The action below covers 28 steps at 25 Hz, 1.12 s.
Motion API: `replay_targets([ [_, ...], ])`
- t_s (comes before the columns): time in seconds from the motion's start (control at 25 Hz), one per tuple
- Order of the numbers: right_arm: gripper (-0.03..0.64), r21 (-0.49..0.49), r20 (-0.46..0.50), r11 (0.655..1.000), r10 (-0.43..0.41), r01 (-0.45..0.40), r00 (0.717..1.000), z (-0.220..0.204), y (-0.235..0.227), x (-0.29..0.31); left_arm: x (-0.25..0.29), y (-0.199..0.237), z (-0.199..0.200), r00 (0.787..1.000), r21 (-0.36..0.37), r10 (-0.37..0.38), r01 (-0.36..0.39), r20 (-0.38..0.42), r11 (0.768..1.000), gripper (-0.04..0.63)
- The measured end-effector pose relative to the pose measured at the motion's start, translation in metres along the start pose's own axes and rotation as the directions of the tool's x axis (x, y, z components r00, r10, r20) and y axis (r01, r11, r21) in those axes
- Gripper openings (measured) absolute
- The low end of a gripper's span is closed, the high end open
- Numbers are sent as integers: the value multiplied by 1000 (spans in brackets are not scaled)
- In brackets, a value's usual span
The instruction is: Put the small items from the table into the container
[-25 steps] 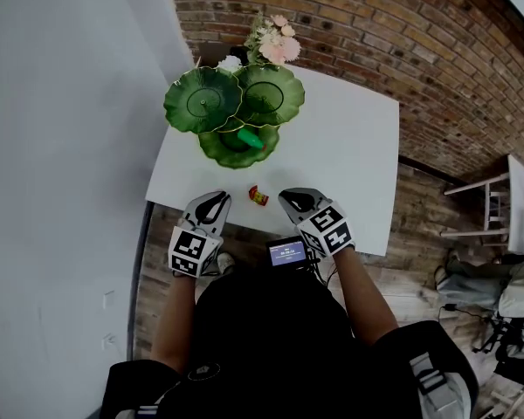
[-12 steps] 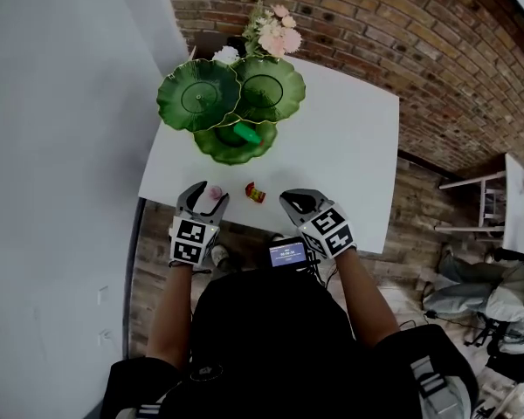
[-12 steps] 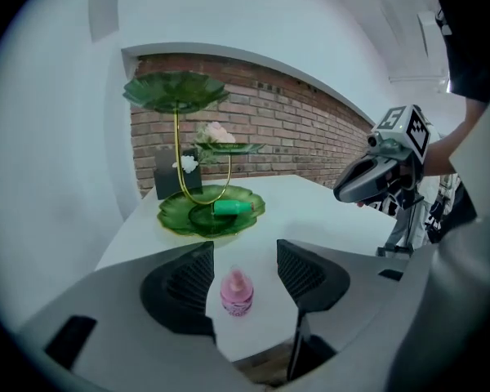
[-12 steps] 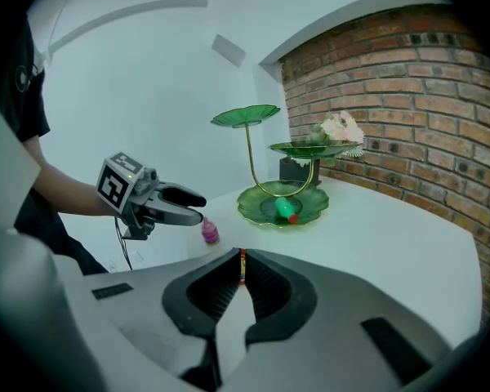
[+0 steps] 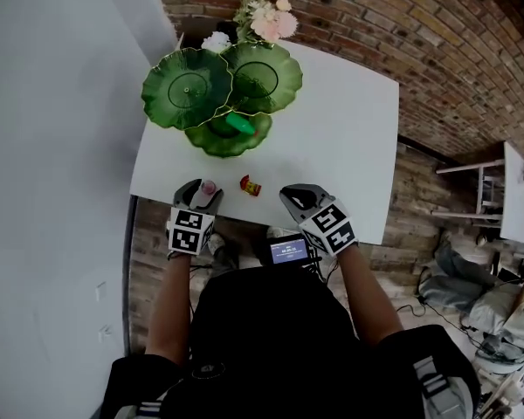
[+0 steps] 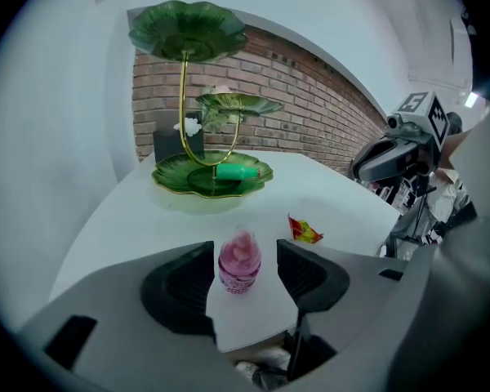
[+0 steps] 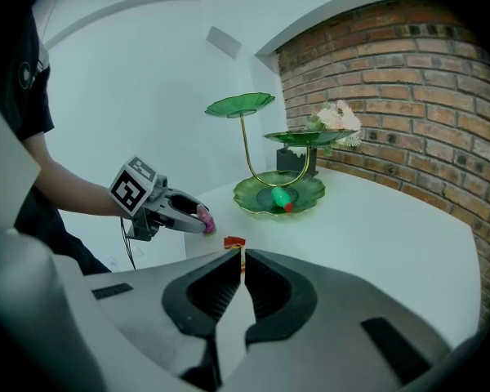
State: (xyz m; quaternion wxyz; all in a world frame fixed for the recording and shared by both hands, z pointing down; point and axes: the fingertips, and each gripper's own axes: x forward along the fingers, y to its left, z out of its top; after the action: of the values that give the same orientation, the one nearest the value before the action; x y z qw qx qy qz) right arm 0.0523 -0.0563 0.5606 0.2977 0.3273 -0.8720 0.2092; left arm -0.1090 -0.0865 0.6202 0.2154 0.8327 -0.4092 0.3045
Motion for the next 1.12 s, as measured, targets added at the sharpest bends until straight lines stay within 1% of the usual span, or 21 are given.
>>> replay_targets([
  [0.12, 28, 3, -7, 1000, 0, 0, 1000, -3, -2, 1, 5, -1, -7, 1000, 1, 1, -1, -21, 1000, 235],
  [0.32, 28, 4, -13, 1000, 3, -3, 1000, -5, -3, 0, 8, 1, -14, 999, -9, 22, -22, -47, 1000, 233],
  [0.36, 28, 4, -13, 1000, 4, -4, 1000, -5, -3, 0, 8, 2, -14, 998, -6, 29, -30, -47, 1000, 228],
  [0.44, 28, 2, -13, 1000, 3, -3, 1000, -4, -3, 0, 8, 5, -15, 998, -3, 45, -46, -50, 999, 176],
  [0.68, 28, -6, -9, 1000, 1, -1, 1000, -3, -4, 0, 7, 6, -18, 997, 2, 46, -46, -61, 999, 173],
  [0.92, 28, -17, 7, 1000, 1, -1, 1000, 1, -1, 0, -3, 2, -6, 999, 9, 39, -39, -27, 999, 173],
  [1.12, 28, -26, 32, 1000, 14, -13, 999, 8, 5, 1, -23, -4, 18, 999, 32, 32, -33, 32, 999, 172],
])
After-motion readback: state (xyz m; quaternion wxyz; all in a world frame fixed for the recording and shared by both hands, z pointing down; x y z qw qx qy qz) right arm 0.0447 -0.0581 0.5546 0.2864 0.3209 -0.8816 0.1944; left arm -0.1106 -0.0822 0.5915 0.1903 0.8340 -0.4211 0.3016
